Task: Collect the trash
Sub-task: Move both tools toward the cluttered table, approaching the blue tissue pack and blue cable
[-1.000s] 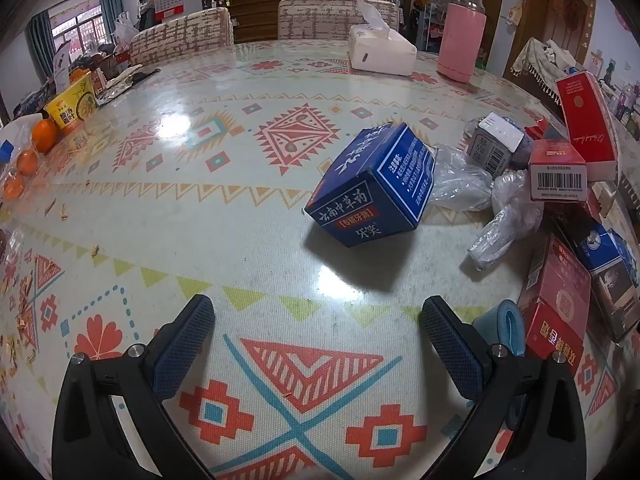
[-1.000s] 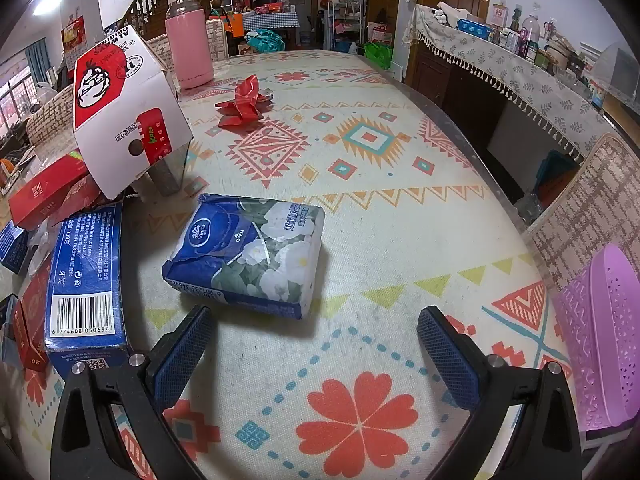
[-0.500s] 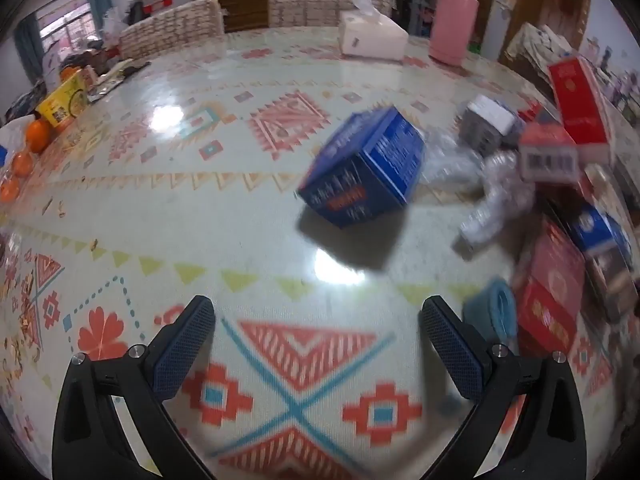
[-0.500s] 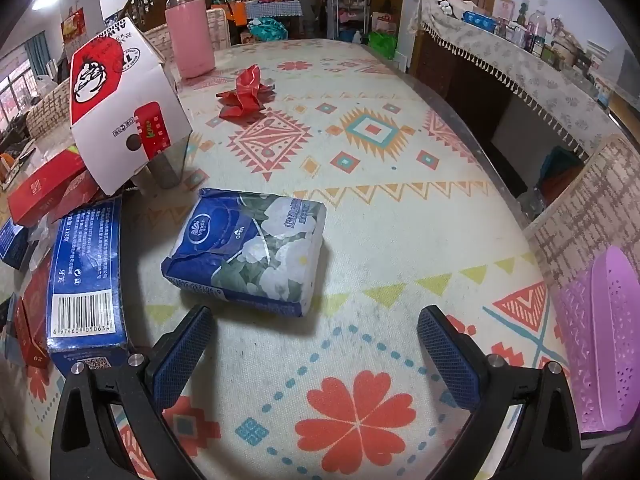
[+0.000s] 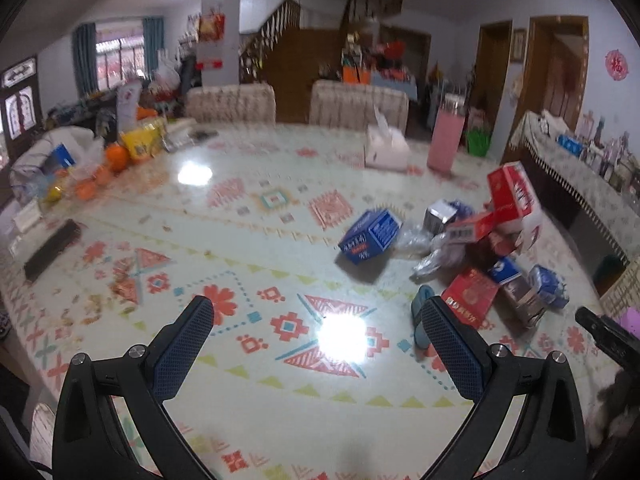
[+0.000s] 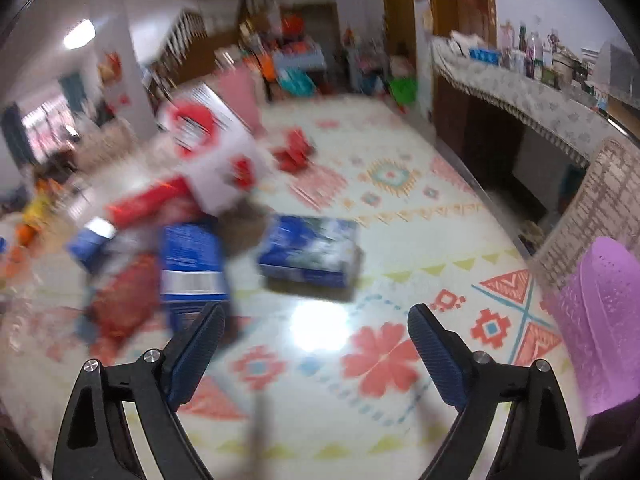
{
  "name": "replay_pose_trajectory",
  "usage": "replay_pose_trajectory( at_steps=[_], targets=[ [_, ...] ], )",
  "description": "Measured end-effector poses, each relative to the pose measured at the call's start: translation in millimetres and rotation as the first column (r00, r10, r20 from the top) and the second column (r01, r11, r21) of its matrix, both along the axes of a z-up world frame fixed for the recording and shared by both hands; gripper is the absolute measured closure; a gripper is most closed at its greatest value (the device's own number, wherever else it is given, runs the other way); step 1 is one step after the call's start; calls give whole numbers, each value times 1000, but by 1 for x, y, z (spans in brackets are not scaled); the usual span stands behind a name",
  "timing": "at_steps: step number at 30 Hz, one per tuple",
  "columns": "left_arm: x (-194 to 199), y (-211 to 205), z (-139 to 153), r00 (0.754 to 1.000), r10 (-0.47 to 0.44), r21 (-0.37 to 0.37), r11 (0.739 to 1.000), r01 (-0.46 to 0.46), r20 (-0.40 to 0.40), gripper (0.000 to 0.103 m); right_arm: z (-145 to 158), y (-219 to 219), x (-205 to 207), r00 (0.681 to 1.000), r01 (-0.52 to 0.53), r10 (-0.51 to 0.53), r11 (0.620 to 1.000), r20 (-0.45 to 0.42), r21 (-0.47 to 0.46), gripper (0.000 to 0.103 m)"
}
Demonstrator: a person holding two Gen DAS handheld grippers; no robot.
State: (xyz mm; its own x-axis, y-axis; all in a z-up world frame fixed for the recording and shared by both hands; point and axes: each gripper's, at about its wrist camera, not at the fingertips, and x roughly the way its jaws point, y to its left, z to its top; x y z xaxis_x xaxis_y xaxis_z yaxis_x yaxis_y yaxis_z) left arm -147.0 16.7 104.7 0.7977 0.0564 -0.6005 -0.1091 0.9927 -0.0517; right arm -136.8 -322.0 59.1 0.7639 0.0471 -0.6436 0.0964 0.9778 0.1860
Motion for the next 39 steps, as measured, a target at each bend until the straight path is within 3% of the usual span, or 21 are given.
replay_pose_trajectory(
  at_steps=[6, 11, 19, 39],
  targets=[
    [-30, -15, 12, 997, -4, 60, 998, -1, 81, 0, 10, 28, -60, 995, -21, 15, 998, 100, 57, 7],
    [-37, -27, 10, 997, -15, 83, 996, 9, 76, 0, 11, 42, -85, 992, -13, 10, 1000, 124, 17, 7],
    [-34, -47, -7, 999, -49, 153, 987, 46, 11, 0, -3, 30, -83, 997, 13, -15, 1000, 71, 21, 7],
    [-23, -43, -30, 995, -39, 105, 993, 49, -90, 0, -21, 25, -84, 1000, 24, -24, 1000, 14, 19, 7]
  ],
)
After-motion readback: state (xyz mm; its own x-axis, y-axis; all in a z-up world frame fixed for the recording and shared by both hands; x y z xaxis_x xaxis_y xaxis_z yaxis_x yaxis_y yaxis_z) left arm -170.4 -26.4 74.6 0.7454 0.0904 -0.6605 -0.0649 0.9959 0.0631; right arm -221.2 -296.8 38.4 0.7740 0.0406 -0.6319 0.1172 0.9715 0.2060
